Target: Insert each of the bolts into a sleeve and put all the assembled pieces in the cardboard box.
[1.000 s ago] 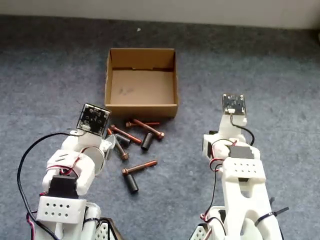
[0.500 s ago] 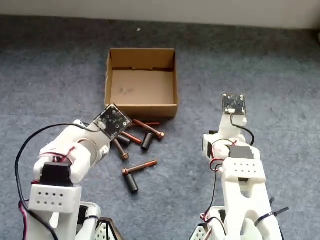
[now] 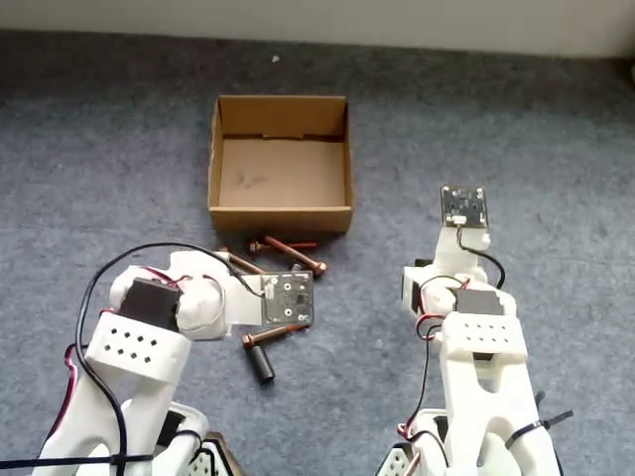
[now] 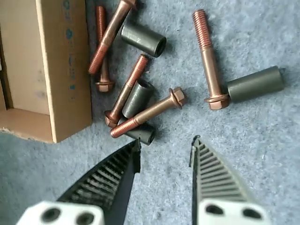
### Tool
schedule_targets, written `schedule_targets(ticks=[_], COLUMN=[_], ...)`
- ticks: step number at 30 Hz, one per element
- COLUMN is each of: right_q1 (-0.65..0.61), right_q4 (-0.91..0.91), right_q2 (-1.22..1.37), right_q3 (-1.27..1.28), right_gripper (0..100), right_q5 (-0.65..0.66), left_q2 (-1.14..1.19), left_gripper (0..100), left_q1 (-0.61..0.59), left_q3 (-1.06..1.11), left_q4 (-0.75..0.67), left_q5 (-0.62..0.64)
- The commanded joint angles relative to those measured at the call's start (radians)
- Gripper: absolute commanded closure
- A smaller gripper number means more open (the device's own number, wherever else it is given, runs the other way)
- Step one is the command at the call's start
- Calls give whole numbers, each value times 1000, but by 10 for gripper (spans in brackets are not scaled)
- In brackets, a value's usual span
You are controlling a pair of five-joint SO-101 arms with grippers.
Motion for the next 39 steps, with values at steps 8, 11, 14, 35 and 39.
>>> schedule_targets(ticks=[8, 11, 14, 35, 39], right_q1=[5, 7, 7, 7, 7], right_q4=[-39, -39, -39, -39, -39], right_q2=[-25, -25, -25, -25, -25], right_q3=[-10, -10, -10, -10, -10], right_gripper=[992, 992, 992, 992, 992], right_q5=[2, 2, 2, 35, 35], left_q2=[219, 354, 464, 828, 828], left_gripper=[821, 822, 822, 822, 822], left_q1=[70, 70, 70, -24, -4], left_q3=[-64, -125, -185, -323, -323], left_q4=[-72, -74, -75, -193, -193], left_q5=[-107, -112, -115, -192, -192])
